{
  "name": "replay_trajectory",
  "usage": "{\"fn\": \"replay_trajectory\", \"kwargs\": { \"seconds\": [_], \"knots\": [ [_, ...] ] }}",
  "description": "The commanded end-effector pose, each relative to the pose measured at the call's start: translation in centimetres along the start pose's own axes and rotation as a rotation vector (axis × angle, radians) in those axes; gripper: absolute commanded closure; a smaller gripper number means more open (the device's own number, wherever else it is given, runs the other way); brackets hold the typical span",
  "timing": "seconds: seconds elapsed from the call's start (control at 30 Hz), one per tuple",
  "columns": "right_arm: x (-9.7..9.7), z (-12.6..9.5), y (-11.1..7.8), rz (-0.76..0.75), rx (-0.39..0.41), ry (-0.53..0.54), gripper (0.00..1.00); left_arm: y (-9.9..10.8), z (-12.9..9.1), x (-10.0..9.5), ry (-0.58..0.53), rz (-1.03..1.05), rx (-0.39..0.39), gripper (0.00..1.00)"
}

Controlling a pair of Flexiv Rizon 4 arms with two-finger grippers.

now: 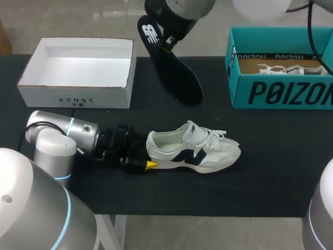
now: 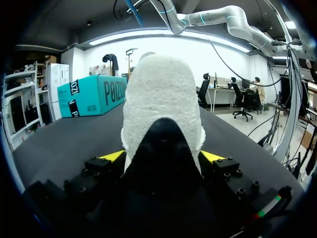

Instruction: Take the shoe out of the shoebox, open the shoe tongue, remove and reinsert the insole, then place the shoe into the shoebox

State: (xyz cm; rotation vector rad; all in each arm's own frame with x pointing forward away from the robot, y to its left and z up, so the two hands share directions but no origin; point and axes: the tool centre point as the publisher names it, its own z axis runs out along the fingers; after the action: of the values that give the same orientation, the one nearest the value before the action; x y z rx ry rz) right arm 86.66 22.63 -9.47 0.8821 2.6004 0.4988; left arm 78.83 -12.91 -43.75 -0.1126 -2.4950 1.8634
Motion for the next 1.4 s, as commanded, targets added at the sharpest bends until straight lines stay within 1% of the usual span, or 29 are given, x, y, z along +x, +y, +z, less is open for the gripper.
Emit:
{"fn": "replay_trajectory", "kwargs": {
  "seconds": [0.03,0.2,0.33,0.43,0.47,0.5,0.53,0.57,0.63,0.73,0.83,0.9,1.03,1.17,1.33,1.4],
  "knots": [
    [1.2,-2.4,-5.1,0.074,-0.237,-0.011,1.0,0.5,0.2,0.0,0.0,0.001,-0.002,1.0],
    [3.3,-4.9,-6.5,0.165,-0.348,0.014,1.0,0.5,0.2,0.0,0.0,0.001,-0.002,1.0],
    [4.1,-6.5,-7.5,0.192,-0.468,0.063,1.0,0.5,0.2,0.0,0.0,0.001,-0.002,1.0],
    [3.9,-6.7,-8.4,0.204,-0.516,0.092,1.0,0.5,0.2,0.0,0.0,0.001,-0.002,1.0],
    [3.8,-6.7,-8.4,0.204,-0.548,0.105,1.0,0.5,0.2,0.0,0.0,0.001,-0.002,1.0],
    [3.6,-6.5,-8.5,0.209,-0.559,0.129,1.0,0.5,0.2,0.0,0.0,0.001,-0.002,1.0],
    [3.5,-6.3,-8.4,0.206,-0.567,0.143,1.0,0.5,0.2,0.0,0.0,0.001,-0.002,1.0],
    [3.4,-6.2,-8.3,0.217,-0.597,0.171,1.0,0.5,0.2,0.0,0.0,0.001,-0.002,1.0],
    [3.0,-6.1,-7.9,0.212,-0.633,0.208,1.0,0.5,0.2,0.0,0.0,0.001,-0.002,1.0],
    [2.4,-6.6,-7.4,0.201,-0.703,0.27,1.0,0.5,0.2,0.0,0.0,0.001,-0.002,1.0],
    [1.8,-7.5,-6.9,0.186,-0.747,0.315,1.0,0.5,0.2,0.0,0.0,0.001,-0.002,1.0],
    [1.5,-8.0,-6.5,0.18,-0.753,0.348,1.0,0.5,0.2,0.0,0.0,0.001,-0.002,1.0],
    [1.2,-8.9,-5.6,0.17,-0.748,0.369,1.0,0.5,0.2,0.0,0.0,0.001,-0.002,1.0],
    [1.1,-9.1,-5.1,0.18,-0.717,0.381,1.0,0.5,0.2,0.0,0.0,0.001,-0.002,1.0],
    [1.1,-9.2,-4.8,0.19,-0.699,0.405,1.0,0.5,0.2,0.0,0.0,0.001,-0.002,1.0],
    [1.3,-9.4,-4.5,0.205,-0.668,0.423,1.0,0.5,0.2,0.0,0.0,0.001,-0.002,1.0]
  ]
}}
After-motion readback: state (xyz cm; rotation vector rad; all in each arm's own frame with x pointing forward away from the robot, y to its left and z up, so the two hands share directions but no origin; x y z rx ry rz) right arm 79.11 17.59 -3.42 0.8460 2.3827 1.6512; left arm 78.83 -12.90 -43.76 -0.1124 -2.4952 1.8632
